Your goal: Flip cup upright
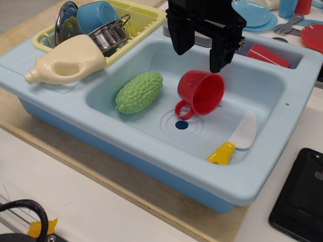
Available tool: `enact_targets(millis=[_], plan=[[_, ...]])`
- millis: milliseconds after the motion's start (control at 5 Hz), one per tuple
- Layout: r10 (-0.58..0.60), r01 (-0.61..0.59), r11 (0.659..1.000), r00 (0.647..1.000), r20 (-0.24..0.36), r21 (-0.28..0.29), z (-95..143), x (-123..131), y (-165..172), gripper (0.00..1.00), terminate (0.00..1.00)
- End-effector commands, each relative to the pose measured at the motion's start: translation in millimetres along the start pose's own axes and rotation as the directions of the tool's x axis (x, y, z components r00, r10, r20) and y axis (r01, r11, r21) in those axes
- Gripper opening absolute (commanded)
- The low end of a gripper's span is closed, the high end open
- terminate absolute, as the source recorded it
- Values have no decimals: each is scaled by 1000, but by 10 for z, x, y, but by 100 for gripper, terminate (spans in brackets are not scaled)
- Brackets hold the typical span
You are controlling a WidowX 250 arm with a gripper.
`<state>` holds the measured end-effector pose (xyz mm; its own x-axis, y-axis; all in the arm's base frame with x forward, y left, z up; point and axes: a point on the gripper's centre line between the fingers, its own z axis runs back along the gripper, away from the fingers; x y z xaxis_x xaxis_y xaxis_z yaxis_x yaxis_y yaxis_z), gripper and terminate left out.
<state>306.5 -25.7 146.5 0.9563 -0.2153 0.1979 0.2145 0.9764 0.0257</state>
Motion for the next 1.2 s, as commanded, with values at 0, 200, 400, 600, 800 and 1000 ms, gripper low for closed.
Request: enact_targets(millis=[0,200,400,600,800,1000], plan=[[0,0,1000,1000,0,0,0,0,0,100,0],[33,-29,997,998,-61,66,-62,-59,-58,100,0],[95,-77,989,985,-143,123,-140,-143,-89,100,0],[122,-101,987,979,-166,126,-261,-156,-74,100,0],[130,-112,986,979,-154,120,-326,-132,-19,100,0],[104,-91,989,988,-118,115,-367,-19,36,100,0]])
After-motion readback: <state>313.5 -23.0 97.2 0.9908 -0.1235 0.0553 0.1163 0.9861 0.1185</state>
